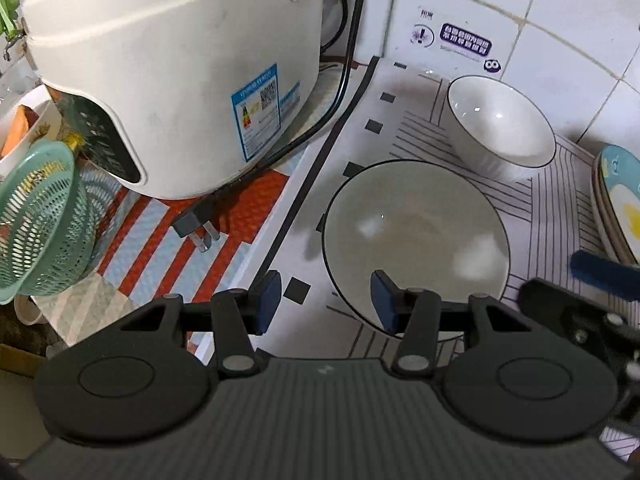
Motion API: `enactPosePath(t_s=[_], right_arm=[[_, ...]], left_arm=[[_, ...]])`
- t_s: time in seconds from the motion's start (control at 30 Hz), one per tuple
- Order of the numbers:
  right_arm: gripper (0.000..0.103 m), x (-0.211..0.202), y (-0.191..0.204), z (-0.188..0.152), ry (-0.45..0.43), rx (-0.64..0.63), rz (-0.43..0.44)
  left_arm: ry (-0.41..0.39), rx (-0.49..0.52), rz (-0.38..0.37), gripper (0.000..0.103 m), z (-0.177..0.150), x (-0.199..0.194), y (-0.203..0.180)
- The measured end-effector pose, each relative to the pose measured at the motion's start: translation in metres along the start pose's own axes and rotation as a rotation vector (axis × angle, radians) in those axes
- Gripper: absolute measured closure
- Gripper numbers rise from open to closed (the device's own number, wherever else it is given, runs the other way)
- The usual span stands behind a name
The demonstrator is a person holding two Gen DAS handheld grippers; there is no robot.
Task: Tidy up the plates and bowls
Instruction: 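Open both grippers and move them to the white bowl by the rice cooker, then close both grippers on that bowl's rim and lift it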
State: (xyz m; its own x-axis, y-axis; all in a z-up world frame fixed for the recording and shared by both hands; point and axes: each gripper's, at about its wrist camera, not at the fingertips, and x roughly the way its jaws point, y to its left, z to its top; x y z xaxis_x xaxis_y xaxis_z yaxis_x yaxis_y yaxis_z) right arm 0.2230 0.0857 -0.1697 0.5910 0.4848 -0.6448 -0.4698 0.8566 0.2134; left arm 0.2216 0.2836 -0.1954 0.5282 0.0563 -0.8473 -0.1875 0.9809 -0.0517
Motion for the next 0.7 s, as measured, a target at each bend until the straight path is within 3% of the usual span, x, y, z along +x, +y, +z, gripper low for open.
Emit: enactPosePath(t_s=[0.03,0.1,0.2,0.43,0.5,0.7], right_arm=[[0.033,0.005,-0.003,0.002,0.019,0.037,0.022],[0.035,0.019,-0.007,0.005,0.062,0.089,0.031],[0.039,0.040,-0.004,0.007,0.121,0.044,-0.055],[0.064,0.069,-0.018,0.004,0.196,0.180,-0.007],[0.080,0.072,-0.024,0.002,0.202,0.245,0.041],[0.087,0.077,-0.019,-0.002,0.219,0.246,-0.010]], left_arm=[[0.005,0.001,-0.003,0.059,0.000,0.002,-0.001],[0.022,0.014,-0.026,0.077,0.000,0.007,-0.003],[0.011,0.023,-0.041,0.085,-0.001,0.008,-0.007],[0.014,0.030,-0.009,0.086,-0.002,0.014,-0.011],[0.019,0.024,-0.014,0.086,-0.002,0.012,-0.011],[0.039,0.038,-0.030,0.086,-0.003,-0.003,-0.017]])
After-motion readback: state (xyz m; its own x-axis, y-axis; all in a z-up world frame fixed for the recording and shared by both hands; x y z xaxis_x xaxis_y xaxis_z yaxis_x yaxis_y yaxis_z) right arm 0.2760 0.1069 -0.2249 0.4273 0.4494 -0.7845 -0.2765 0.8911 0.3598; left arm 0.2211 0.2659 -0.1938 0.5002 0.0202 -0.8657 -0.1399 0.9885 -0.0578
